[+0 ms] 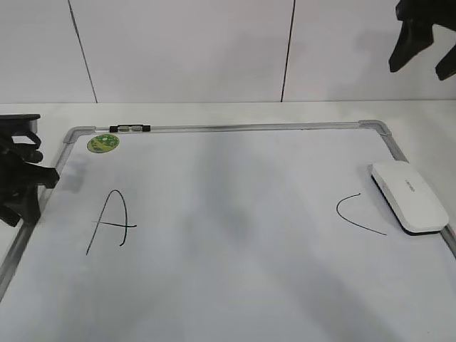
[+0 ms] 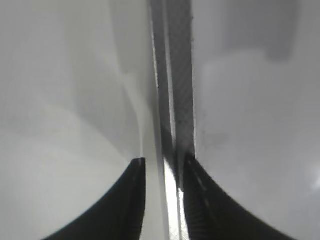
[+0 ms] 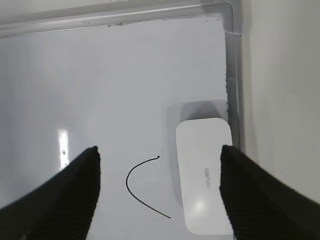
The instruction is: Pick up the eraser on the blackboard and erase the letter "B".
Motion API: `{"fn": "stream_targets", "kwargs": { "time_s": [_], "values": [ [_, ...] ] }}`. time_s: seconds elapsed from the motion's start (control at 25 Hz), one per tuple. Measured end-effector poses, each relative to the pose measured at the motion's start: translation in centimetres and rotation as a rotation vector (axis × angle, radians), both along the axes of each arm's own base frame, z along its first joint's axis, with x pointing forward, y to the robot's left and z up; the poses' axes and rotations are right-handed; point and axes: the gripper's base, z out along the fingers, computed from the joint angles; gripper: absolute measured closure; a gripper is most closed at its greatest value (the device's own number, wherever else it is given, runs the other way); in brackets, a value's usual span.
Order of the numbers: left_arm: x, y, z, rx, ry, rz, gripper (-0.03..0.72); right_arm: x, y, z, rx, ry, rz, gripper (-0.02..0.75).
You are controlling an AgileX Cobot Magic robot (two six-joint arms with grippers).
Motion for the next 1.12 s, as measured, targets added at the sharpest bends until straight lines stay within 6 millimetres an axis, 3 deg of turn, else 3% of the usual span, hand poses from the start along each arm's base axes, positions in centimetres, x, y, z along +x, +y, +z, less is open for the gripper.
{"fn": "stream_targets", "kwargs": {
  "time_s": [0.16, 0.32, 0.48, 0.64, 0.88, 1.12],
  "values": [
    [-0.2, 0.0, 1.1, -0.002, -0.024, -0.001, 0.422, -0.8, 0.0, 1.3, 0.004, -0.029, -0.001, 0.166],
    [-1.1, 0.1, 3.7, -0.007, -0.049, -0.005, 0.414, -2.0, 0.0, 2.8, 0.005, -0.064, -0.001, 0.166],
    [-2.5, 0.4, 6.3, 0.021, -0.048, -0.029, 0.416, -4.4, -0.1, 2.9, 0.006, -0.049, 0.000, 0.166],
    [-4.3, 0.8, 8.7, 0.048, -0.025, -0.047, 0.442, -8.0, -0.2, 3.3, 0.006, -0.046, 0.000, 0.166],
    [-7.1, 1.0, 11.4, 0.048, -0.048, -0.049, 0.470, -13.6, -0.3, 1.4, 0.006, 0.020, 0.000, 0.166],
    [-11.5, 1.3, 13.8, 0.044, -0.130, -0.048, 0.473, -19.1, -0.4, -0.3, 0.002, 0.035, 0.009, 0.167]
  ]
}}
